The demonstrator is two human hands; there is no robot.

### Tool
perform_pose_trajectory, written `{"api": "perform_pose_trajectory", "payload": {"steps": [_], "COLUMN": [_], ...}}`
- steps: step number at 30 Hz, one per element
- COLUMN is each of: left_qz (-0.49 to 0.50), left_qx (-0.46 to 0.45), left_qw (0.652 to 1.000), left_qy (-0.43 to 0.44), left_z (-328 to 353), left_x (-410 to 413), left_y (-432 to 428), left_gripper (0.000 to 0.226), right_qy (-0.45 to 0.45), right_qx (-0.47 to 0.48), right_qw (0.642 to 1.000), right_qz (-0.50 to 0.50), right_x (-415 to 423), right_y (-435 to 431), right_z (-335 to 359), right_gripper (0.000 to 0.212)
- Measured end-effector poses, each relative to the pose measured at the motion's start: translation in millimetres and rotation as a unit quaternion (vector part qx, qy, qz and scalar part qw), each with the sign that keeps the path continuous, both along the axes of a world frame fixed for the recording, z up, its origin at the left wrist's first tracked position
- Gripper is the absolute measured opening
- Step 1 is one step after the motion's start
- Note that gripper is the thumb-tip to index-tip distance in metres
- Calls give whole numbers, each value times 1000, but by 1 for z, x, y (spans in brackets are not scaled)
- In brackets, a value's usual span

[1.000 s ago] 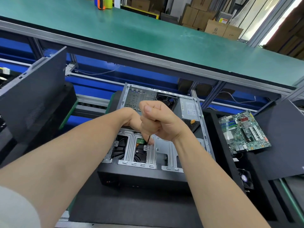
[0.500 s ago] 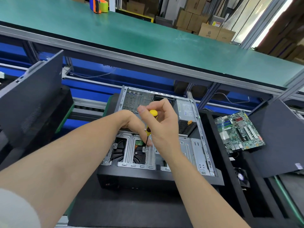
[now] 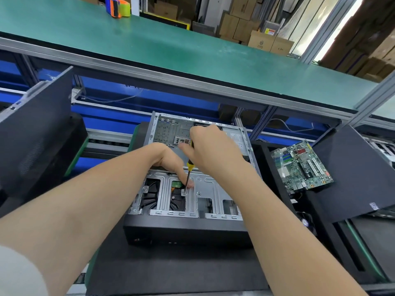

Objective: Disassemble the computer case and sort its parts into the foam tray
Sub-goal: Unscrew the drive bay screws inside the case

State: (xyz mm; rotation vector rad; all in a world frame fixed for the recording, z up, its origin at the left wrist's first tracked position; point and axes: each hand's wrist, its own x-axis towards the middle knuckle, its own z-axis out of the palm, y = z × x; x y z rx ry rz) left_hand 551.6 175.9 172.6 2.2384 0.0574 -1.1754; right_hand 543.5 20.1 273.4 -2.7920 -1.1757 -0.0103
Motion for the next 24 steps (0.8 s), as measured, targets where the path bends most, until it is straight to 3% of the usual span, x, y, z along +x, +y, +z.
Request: {"api": "perform_pose_trajectory", "payload": {"steps": [3,7,16,18,24], "left_qz": [15,42,39,47,65], "left_qx": [16,46,21,31,41], "left_qw": [1000,998,998,998,996], "left_qy": [-4,-10,-41,-20,-56], "left_z": [-1,-6,-12,-11,-5], "left_x": [2,8,8,8,4], "left_y": [-1,4,3,3,2], "left_gripper": [121,131,103,88,104], "right_qy": [74,99,71,85,84], "right_qx": [-3,-28,-140,-126,-46], "right_qw": [996,983,960,959,967], "right_qz": [40,150,232,239,236], "right_x": [2,2,9,7,-4], "right_y": [0,-8,-16,-17,-16], "right_z": [4,19,38,37,22], "right_gripper": [35,25,31,29,7]}}
